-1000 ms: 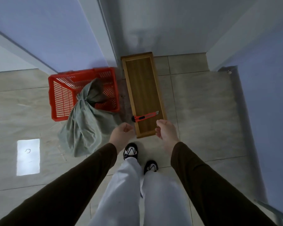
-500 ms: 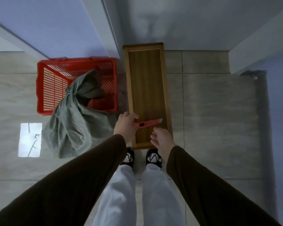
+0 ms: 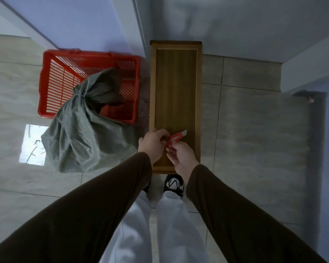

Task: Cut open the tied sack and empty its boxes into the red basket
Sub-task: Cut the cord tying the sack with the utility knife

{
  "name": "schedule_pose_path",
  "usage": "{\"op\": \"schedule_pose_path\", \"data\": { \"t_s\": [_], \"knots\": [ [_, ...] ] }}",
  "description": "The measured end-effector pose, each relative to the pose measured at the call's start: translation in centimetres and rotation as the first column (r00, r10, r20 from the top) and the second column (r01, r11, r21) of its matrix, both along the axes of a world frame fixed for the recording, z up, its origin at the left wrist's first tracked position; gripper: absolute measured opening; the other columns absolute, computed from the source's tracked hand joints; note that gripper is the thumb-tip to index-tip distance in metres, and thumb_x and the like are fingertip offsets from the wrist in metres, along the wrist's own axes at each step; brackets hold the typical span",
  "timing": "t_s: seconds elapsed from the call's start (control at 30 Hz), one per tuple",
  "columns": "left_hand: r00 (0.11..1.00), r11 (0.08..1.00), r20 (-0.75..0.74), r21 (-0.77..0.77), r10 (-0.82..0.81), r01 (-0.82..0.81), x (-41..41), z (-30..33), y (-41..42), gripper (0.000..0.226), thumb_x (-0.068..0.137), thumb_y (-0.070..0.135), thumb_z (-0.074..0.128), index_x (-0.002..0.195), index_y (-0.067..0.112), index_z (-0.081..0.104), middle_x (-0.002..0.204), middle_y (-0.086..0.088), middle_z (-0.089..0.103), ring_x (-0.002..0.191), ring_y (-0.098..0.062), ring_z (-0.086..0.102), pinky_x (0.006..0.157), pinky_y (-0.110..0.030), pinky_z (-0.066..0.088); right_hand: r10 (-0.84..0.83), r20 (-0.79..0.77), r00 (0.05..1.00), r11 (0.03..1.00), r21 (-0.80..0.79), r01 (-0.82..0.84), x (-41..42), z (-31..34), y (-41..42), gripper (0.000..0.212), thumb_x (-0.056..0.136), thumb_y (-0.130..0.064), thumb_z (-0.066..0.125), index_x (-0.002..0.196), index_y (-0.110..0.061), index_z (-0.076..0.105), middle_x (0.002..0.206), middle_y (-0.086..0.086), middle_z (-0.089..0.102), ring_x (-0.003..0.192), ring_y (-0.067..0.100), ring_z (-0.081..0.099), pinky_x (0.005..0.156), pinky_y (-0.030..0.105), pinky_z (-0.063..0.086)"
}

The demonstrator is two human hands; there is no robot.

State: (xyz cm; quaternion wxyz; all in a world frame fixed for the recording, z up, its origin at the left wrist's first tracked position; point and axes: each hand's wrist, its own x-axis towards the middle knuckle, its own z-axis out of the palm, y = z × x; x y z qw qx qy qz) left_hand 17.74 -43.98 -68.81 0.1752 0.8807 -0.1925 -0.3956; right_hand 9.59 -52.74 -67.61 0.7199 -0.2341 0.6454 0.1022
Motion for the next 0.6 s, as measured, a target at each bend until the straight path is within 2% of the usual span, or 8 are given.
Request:
{"op": "schedule_pose_path", "data": {
  "t_s": [0.1, 0.13, 0.2, 0.27, 0.4, 0.53, 0.6],
  "knots": [
    [0.981, 0.977, -0.116, -0.132, 0.155, -0.17, -0.6, 1.3, 0.3, 0.026, 0.1, 0.013, 0.061, 0.105, 0.038, 0.064, 0.105, 0.012, 0.065, 0.098, -0.007, 0.064, 0.091, -0.033, 0.056, 0.007, 0.062, 0.998, 1.0, -0.016, -0.006, 0.0, 1.2, 0.0, 0.015, 0.102, -0.019, 0.067, 0.115, -0.015, 0.073, 0.117, 0.01, 0.074, 0.111, 0.024, 0.069, 0.1, 0.04, 0.056],
    [0.965, 0.956, -0.148, -0.169, 0.216, -0.24, -0.8, 1.9, 0.4, 0.028, 0.099, 0.012, 0.062, 0.101, 0.04, 0.062, 0.1, 0.015, 0.065, 0.092, 0.0, 0.064, 0.083, -0.025, 0.056, 0.006, 0.086, 0.996, 1.0, -0.017, -0.004, 0.1, 1.7, 0.0, 0.016, 0.102, -0.02, 0.067, 0.116, -0.016, 0.073, 0.118, 0.01, 0.074, 0.112, 0.024, 0.069, 0.1, 0.039, 0.056],
    [0.919, 0.898, -0.208, -0.224, 0.335, -0.378, -1.1, 3.3, 0.7, 0.032, 0.098, 0.009, 0.065, 0.095, 0.041, 0.062, 0.095, 0.015, 0.067, 0.088, 0.003, 0.065, 0.074, -0.016, 0.05, 0.018, 0.129, 0.991, 1.0, -0.023, -0.015, 0.4, 3.0, 0.2, 0.018, 0.103, -0.022, 0.066, 0.119, -0.018, 0.073, 0.119, 0.009, 0.074, 0.114, 0.024, 0.068, 0.1, 0.039, 0.056],
    [0.864, 0.836, -0.265, -0.248, 0.428, -0.49, -1.1, 4.9, 1.3, 0.034, 0.097, 0.007, 0.066, 0.094, 0.041, 0.063, 0.097, 0.013, 0.068, 0.09, -0.001, 0.066, 0.073, -0.015, 0.049, 0.06, 0.151, 0.987, 0.998, -0.043, -0.054, 0.9, 4.2, 0.6, 0.02, 0.103, -0.024, 0.066, 0.121, -0.021, 0.073, 0.122, 0.007, 0.073, 0.117, 0.024, 0.066, 0.105, 0.04, 0.053],
    [0.799, 0.773, -0.304, -0.231, 0.519, -0.591, -0.3, 7.2, 3.2, 0.019, 0.1, 0.015, 0.066, 0.103, 0.034, 0.065, 0.1, 0.006, 0.069, 0.09, -0.01, 0.068, 0.066, -0.018, 0.05, 0.18, 0.172, 0.969, 0.982, -0.081, -0.169, 2.2, 6.2, 2.3, 0.017, 0.104, -0.029, 0.064, 0.119, -0.029, 0.072, 0.127, 0.004, 0.069, 0.122, 0.024, 0.061, 0.112, 0.044, 0.048],
    [0.735, 0.686, -0.339, -0.274, 0.587, -0.674, 1.1, 8.6, 6.7, 0.02, 0.1, 0.014, 0.066, 0.098, 0.034, 0.068, 0.093, 0.009, 0.072, 0.081, -0.01, 0.072, 0.057, -0.019, 0.057, 0.297, 0.179, 0.938, 0.952, -0.134, -0.276, 3.8, 7.5, 5.2, 0.009, 0.104, -0.031, 0.064, 0.11, -0.033, 0.071, 0.122, 0.002, 0.071, 0.119, 0.024, 0.063, 0.107, 0.044, 0.052],
    [0.705, 0.647, -0.365, -0.288, 0.607, -0.706, 1.6, 9.2, 8.8, 0.018, 0.1, 0.014, 0.066, 0.098, 0.032, 0.07, 0.093, 0.007, 0.073, 0.081, -0.015, 0.074, 0.063, -0.028, 0.064, 0.318, 0.185, 0.93, 0.944, -0.158, -0.291, 4.7, 8.0, 7.3, 0.01, 0.104, -0.028, 0.065, 0.11, -0.032, 0.072, 0.121, 0.002, 0.072, 0.118, 0.024, 0.065, 0.101, 0.041, 0.053]
  ]
}}
